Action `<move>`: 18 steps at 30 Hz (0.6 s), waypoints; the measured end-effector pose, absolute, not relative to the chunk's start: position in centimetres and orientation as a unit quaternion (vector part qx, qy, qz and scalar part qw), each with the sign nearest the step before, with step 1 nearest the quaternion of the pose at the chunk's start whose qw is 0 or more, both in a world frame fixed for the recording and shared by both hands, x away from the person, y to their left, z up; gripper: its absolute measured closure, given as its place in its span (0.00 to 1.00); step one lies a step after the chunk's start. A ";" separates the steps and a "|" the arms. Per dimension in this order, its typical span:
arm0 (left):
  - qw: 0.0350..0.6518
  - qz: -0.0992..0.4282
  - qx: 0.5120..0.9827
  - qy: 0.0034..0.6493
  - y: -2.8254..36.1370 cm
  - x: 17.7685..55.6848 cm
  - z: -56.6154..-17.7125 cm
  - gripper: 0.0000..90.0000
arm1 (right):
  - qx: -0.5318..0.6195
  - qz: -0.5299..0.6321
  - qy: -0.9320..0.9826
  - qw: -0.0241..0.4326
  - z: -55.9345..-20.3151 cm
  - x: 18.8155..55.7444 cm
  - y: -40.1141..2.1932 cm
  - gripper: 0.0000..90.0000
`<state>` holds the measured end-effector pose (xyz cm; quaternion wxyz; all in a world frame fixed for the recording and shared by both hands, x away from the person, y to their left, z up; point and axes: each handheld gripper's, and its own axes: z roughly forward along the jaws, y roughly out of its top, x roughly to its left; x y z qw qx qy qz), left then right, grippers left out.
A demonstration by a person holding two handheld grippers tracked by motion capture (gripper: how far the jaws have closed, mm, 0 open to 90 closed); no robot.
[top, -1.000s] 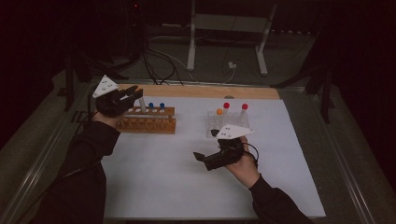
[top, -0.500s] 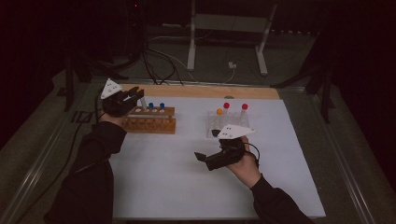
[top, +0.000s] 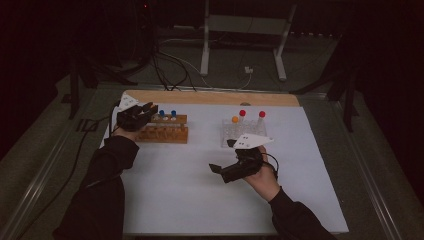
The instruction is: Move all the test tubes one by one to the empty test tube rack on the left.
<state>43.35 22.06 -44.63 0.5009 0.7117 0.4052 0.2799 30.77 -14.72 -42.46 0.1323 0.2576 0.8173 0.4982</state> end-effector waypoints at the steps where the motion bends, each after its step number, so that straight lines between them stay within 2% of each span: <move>1: 0.500 0.280 0.712 0.406 22.0 43.4 -44.8 0.79 | 0.257 0.498 0.818 0.133 -42.5 30.7 -14.7 0.00; 18: 0.487 0.259 0.721 0.420 22.1 43.8 -45.7 0.79 | 0.260 0.497 0.817 0.133 -42.6 30.9 -14.9 0.00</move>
